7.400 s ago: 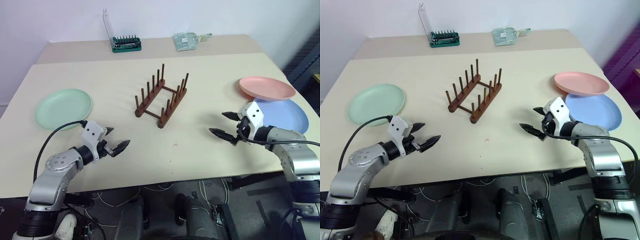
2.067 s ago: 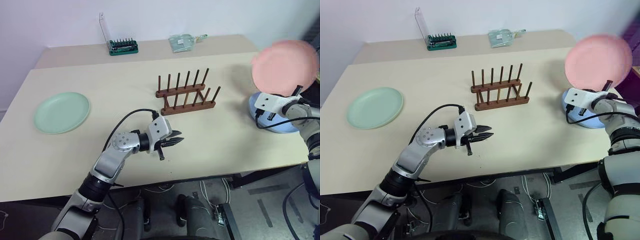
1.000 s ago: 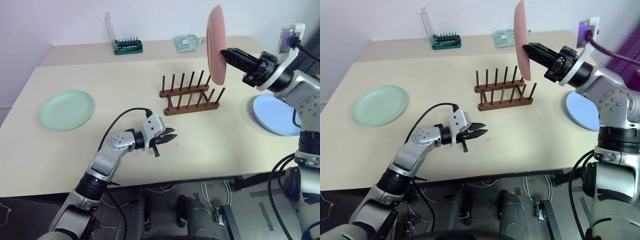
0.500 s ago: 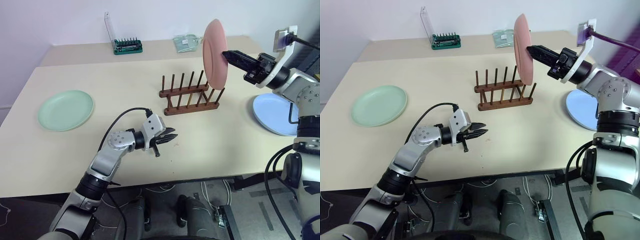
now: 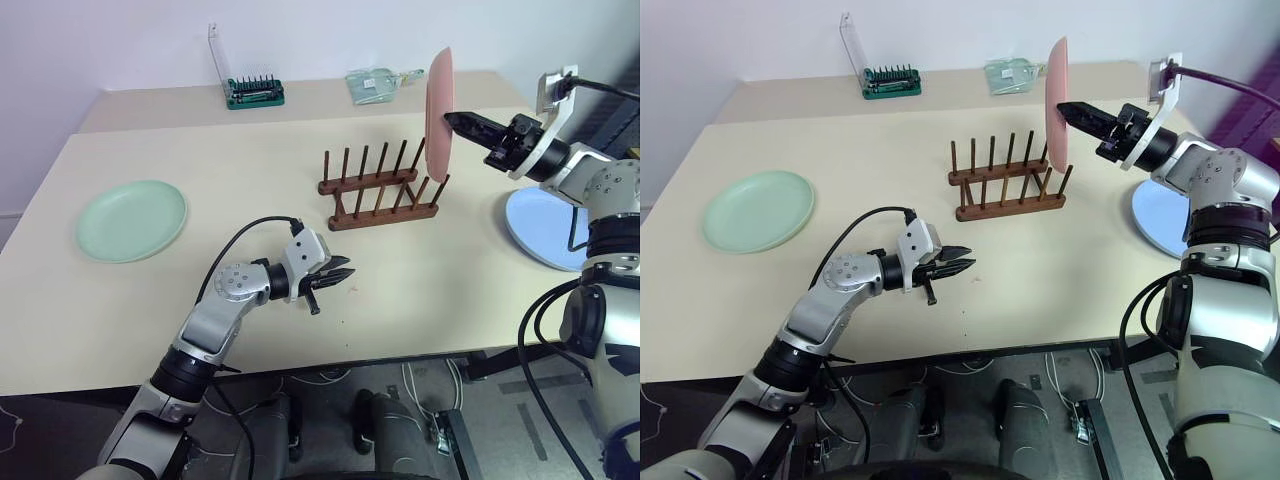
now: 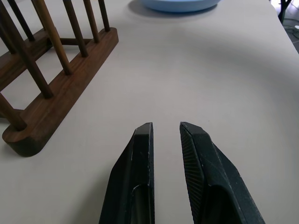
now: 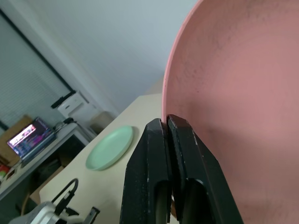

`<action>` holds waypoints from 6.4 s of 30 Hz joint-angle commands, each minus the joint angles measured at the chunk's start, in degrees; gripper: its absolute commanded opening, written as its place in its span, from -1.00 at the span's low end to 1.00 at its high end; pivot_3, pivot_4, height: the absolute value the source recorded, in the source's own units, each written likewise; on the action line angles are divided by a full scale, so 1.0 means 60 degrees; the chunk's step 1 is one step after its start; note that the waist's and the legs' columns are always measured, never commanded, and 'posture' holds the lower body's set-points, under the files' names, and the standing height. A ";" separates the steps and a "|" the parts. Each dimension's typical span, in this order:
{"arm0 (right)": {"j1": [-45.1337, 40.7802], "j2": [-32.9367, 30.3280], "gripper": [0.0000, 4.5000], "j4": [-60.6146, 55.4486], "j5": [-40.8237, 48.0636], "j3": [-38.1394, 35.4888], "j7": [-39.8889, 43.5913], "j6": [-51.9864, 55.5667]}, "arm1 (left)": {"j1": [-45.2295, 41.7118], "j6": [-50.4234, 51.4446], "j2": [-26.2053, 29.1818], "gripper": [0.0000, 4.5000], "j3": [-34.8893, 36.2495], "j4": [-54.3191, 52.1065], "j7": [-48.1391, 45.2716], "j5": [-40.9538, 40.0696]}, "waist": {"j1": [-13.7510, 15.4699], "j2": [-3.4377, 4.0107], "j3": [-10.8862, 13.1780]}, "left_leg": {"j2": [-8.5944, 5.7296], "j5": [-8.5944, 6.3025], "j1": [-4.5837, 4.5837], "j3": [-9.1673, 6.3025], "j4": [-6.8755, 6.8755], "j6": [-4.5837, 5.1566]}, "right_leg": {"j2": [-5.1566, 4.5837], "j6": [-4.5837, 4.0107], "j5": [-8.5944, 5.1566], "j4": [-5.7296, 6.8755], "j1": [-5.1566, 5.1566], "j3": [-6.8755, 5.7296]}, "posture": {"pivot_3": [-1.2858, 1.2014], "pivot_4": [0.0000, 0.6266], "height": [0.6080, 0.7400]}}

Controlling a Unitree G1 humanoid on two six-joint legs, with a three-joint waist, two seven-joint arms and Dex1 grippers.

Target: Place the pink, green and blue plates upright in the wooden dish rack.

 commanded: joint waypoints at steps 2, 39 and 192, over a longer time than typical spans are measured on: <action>0.0009 -0.0170 -0.99 -0.1253 0.0382 -0.0233 0.0926 0.0430 | 0.0007 -0.0131 0.0006 -0.61 0.0112 -0.0346 -0.0042 -0.0104 | -0.0001 0.0000 0.0000 | 0.0000 0.0000 -0.0002 0.0000 0.0000 0.0000 | 0.0000 0.0001 0.0001 0.0001 -0.0002 0.0000 | 0.03 -0.52 0.84; -0.0416 0.0038 -0.99 -0.0244 -0.0044 -0.0663 0.1859 0.1778 | 0.0129 0.0010 0.0016 -0.61 0.0076 -0.0556 -0.0058 -0.0206 | 0.0000 0.0002 0.0000 | 0.0000 -0.0001 -0.0014 -0.0001 0.0000 -0.0001 | -0.0003 -0.0001 0.0000 0.0000 -0.0015 0.0000 | 0.03 -0.52 0.84; 0.1503 0.3555 -1.00 -0.9056 0.0307 -0.0643 -0.6994 -0.0089 | -0.0393 0.2999 0.0928 0.11 0.3284 -0.2292 0.4074 -0.3028 | 0.0000 -0.0159 0.0081 | 0.0004 -0.0018 -0.0032 -0.0020 -0.0023 -0.0067 | -0.0008 -0.0048 0.0042 -0.0040 -0.0014 0.0008 | 0.03 -0.52 0.84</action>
